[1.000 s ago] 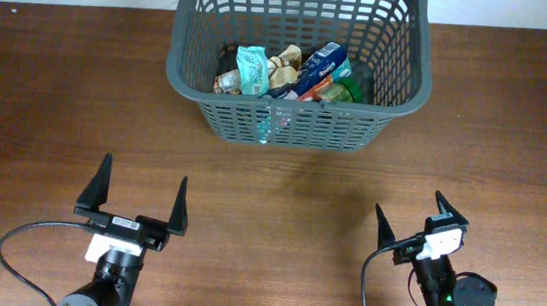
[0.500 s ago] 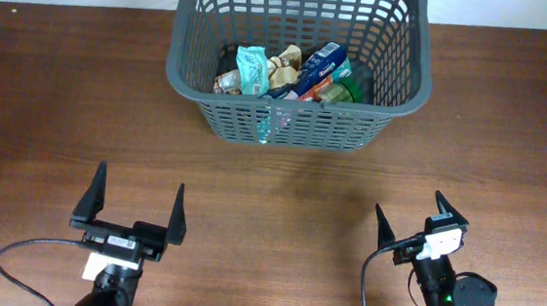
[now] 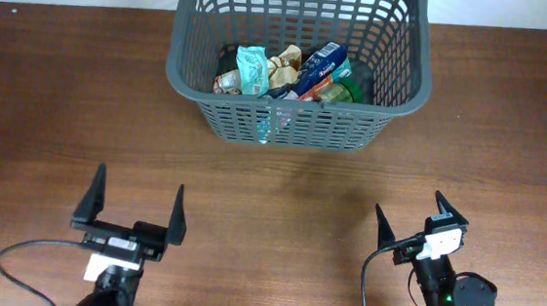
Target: Pack container
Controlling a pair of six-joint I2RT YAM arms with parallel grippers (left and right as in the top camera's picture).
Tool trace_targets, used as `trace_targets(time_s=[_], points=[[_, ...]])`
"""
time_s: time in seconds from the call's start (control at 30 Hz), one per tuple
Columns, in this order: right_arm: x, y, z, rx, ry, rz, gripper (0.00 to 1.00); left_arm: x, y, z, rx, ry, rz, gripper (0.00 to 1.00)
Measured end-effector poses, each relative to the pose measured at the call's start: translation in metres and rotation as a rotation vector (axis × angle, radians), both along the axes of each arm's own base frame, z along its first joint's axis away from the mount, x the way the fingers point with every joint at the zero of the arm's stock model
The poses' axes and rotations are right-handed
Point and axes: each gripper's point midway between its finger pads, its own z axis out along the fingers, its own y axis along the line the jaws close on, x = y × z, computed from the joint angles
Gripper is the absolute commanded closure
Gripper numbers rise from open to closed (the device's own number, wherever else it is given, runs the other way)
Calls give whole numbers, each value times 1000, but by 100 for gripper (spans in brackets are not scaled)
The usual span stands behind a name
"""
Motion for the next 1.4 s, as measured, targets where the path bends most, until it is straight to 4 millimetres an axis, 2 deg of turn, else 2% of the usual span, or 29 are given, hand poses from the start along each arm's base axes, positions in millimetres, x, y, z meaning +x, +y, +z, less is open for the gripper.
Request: trace_targets(time_s=[0.17,0.33,0.63,0.83,1.4], points=[[0,0,0,0,0,0,1,13,-1,-35,5,69,-1,1],[0,0,0,0,0,0,1,18,-1,-48,8,120,0,1],[0,0,0,0,0,0,1,32,-1,-108,22,372,3,1],[0,0,0,0,0,0,1,33,-1,-148,32,536,8,1],[0,0,0,0,0,0,1,33,0,-148,31,535,11,1]])
